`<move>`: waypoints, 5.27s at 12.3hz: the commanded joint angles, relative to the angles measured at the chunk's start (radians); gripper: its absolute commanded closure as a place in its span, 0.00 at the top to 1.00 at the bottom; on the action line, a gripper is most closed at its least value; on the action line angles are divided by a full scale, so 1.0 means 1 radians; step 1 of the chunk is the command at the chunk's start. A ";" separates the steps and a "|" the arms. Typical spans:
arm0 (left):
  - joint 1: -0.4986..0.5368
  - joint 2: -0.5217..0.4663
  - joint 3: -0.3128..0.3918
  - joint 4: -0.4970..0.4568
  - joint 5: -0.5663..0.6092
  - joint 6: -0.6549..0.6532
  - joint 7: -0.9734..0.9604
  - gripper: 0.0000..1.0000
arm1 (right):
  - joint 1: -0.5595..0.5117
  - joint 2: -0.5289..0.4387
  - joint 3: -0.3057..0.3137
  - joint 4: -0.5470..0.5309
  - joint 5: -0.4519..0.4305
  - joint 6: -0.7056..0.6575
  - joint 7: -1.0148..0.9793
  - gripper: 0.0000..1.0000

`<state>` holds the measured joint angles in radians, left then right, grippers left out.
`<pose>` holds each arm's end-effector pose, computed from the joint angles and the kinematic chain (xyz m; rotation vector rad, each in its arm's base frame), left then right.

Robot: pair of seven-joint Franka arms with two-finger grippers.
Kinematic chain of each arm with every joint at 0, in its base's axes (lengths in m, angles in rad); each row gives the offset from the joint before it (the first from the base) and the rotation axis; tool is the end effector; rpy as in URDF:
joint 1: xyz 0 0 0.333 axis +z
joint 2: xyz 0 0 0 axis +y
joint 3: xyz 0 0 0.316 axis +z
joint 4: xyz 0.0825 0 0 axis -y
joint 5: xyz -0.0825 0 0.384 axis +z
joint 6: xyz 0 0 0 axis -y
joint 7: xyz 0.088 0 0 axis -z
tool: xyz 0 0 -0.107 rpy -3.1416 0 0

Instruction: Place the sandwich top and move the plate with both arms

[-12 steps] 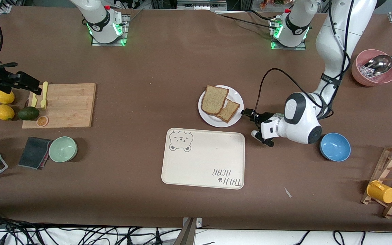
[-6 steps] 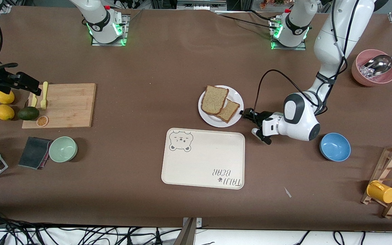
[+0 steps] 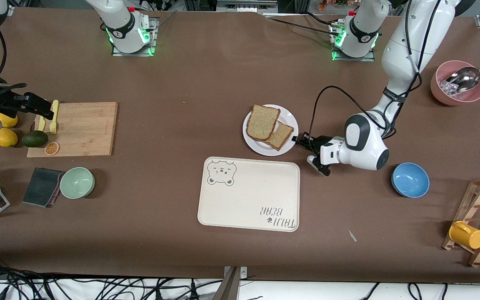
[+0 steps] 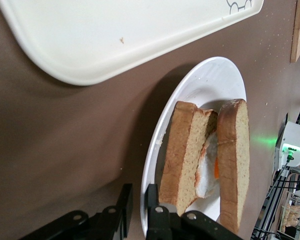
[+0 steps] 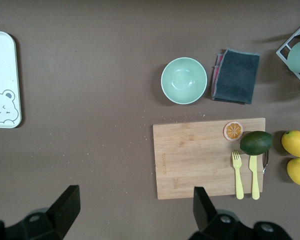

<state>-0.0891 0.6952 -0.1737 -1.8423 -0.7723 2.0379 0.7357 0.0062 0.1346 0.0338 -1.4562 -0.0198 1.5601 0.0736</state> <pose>0.5641 -0.1906 0.1365 2.2676 -0.5079 -0.3733 0.5941 0.0202 0.6003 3.1238 -0.0527 -0.0464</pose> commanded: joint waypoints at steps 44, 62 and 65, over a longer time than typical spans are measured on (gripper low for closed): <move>0.019 0.155 0.017 0.560 0.094 -0.117 -0.389 1.00 | 0.029 0.019 0.005 -0.004 -0.019 0.061 -0.015 1.00; 0.038 -0.442 0.014 0.519 0.820 -0.507 -0.780 1.00 | 0.029 0.023 0.005 -0.004 -0.014 0.083 -0.044 1.00; 0.043 -0.574 0.075 0.361 0.818 -0.412 -0.782 1.00 | 0.031 0.023 0.005 -0.004 -0.011 0.083 -0.044 1.00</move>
<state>-0.0522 0.2367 -0.1275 -1.3259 0.0258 1.5438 -0.0362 0.0332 0.1654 0.0371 -1.4563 -0.0256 1.6378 0.0407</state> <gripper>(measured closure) 0.000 0.000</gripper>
